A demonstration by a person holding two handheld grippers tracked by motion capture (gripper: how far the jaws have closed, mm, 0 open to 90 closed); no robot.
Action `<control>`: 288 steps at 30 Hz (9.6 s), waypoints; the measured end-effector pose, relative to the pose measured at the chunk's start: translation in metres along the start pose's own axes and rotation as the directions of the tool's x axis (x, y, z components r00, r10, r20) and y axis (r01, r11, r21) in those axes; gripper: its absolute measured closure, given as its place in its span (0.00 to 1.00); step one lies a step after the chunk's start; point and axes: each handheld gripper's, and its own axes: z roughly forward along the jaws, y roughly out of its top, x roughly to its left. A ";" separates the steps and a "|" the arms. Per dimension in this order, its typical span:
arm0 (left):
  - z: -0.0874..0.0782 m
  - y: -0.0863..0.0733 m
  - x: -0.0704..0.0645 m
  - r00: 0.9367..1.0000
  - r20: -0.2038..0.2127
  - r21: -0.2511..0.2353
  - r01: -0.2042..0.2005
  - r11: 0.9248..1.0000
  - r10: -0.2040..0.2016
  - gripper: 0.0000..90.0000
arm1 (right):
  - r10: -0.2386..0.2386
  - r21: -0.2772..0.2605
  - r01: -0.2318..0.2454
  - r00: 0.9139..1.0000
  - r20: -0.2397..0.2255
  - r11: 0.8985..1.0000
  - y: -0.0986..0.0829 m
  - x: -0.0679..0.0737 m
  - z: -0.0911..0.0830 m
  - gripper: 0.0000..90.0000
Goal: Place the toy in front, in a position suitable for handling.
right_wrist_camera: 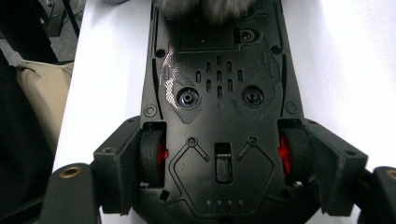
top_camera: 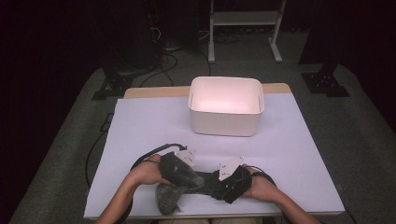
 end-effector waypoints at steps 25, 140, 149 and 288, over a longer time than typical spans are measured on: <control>0.022 0.007 -0.001 1.000 0.025 -0.006 0.000 1.000 0.001 0.81 | 0.058 -0.001 -0.058 0.998 -0.025 0.998 0.001 -0.001 -0.017 0.22; 0.004 0.059 0.017 0.998 -0.027 -0.007 -0.061 0.998 0.061 0.90 | 0.146 -0.129 -0.140 0.988 0.042 0.982 -0.008 -0.010 -0.024 0.73; 0.017 0.064 0.021 0.998 -0.011 -0.034 -0.059 0.998 0.059 0.88 | 0.157 -0.156 -0.150 0.987 0.036 0.976 -0.011 -0.010 -0.023 0.73; -0.032 -0.033 0.016 0.986 -0.111 -0.172 0.104 0.980 -0.124 0.82 | 0.155 -0.071 -0.154 0.988 0.022 0.986 0.012 -0.016 -0.023 0.55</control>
